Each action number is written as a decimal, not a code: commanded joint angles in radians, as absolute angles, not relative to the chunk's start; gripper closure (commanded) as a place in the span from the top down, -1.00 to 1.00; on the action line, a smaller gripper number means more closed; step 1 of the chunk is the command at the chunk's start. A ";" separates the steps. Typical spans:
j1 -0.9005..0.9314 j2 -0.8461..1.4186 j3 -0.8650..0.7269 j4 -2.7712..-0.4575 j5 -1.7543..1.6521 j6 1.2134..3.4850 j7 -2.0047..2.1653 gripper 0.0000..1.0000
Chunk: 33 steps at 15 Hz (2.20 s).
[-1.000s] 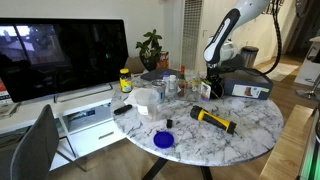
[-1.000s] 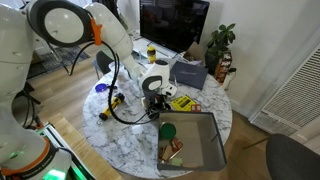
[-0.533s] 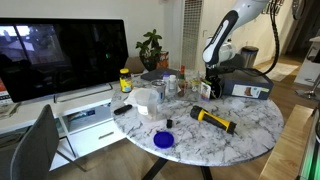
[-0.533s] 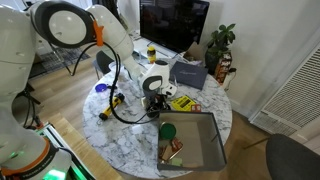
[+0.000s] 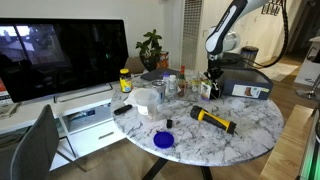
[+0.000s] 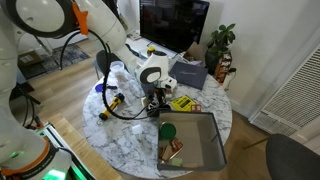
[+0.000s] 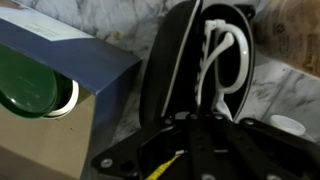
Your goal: Remove the glasses from the black bag
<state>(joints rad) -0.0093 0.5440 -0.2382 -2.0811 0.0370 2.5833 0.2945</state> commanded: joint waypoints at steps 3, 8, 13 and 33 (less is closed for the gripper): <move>-0.006 0.313 -0.207 -2.307 0.013 2.559 0.283 -0.98; -0.015 0.154 -0.191 -2.498 -0.022 2.563 0.273 -0.98; -0.027 0.066 -0.147 -2.634 0.018 2.580 0.250 -0.98; -0.019 0.438 -0.102 -2.510 0.374 2.737 0.629 -0.98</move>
<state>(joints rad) -0.0235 0.3780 -0.1144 -2.5453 0.3196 2.7046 0.5885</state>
